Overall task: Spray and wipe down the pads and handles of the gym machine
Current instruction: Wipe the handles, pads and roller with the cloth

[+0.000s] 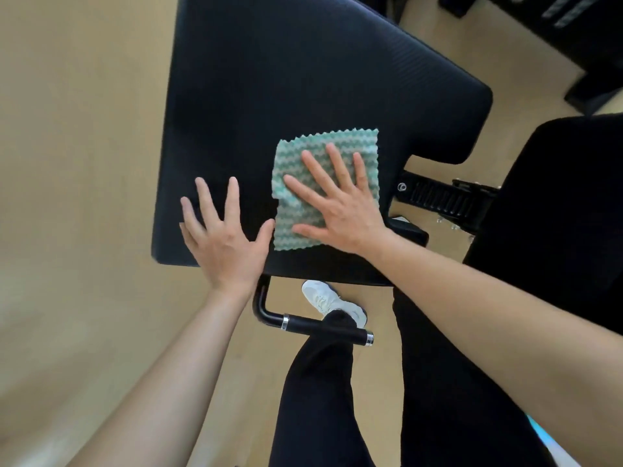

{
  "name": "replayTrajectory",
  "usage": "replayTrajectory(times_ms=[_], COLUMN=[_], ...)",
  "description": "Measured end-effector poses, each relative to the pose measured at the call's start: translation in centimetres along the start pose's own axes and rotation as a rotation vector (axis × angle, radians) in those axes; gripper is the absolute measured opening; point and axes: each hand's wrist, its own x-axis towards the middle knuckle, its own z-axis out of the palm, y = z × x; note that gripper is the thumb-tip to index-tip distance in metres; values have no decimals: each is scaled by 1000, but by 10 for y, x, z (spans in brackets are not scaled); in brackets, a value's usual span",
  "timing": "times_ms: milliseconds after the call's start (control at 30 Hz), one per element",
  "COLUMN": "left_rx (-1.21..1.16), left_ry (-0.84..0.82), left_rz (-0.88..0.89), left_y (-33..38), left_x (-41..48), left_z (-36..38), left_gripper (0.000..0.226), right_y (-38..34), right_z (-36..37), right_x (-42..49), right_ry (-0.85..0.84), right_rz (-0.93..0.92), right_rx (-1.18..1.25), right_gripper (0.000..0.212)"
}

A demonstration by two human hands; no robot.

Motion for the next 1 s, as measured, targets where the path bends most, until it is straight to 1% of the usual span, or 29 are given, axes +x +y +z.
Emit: replayTrajectory(times_ms=[167,233,300,367,433,500,567,633,700,767,833,900,1000], left_rx=[-68,-70,-91,-139,-230,-354,-430,-408,-334,-265,-214,-167,-105], left_ry=[-73,-79,-88,-91,-92,-111,-123,-139,-156,-160,-159,-155,-156], left_rz=[-26,-26,-22,-25,-55,-106,-147,-159,-155,-152,-139,-118,-101], left_y=[-2,-2,-2,-2,-2,-1,2,7,11,14,15,14,14], left_x=[3,3,3,3,3,3,2,4,6,6,5,5,5], left_z=[6,6,5,4,4,1,-3,-8,-10,-10,-10,-9,-4], left_gripper=[81,81,80,73,66,63,62,65,69,71,73,77,88], right_y=[38,39,27,8,-10,-23,-29,-25,-12,5,21,34,54], right_z=[-58,-75,-81,-73,-56,-38,-19,-1,11,15,13,5,-18], right_x=[96,123,134,127,105,76,43,8,-21,-39,-44,-34,9], right_ry=[67,72,73,55,36,32,21,-2,-31,-54,-56,-32,11], right_rz=[72,140,193,130,0,-93,-147,-184,-194,-145,-41,115,350], right_rx=[1,31,48,12,-48,-64,-48,-37,-33,-28,-23,-5,71], right_gripper=[68,67,72,78,82,84,85,86,86,84,82,80,81])
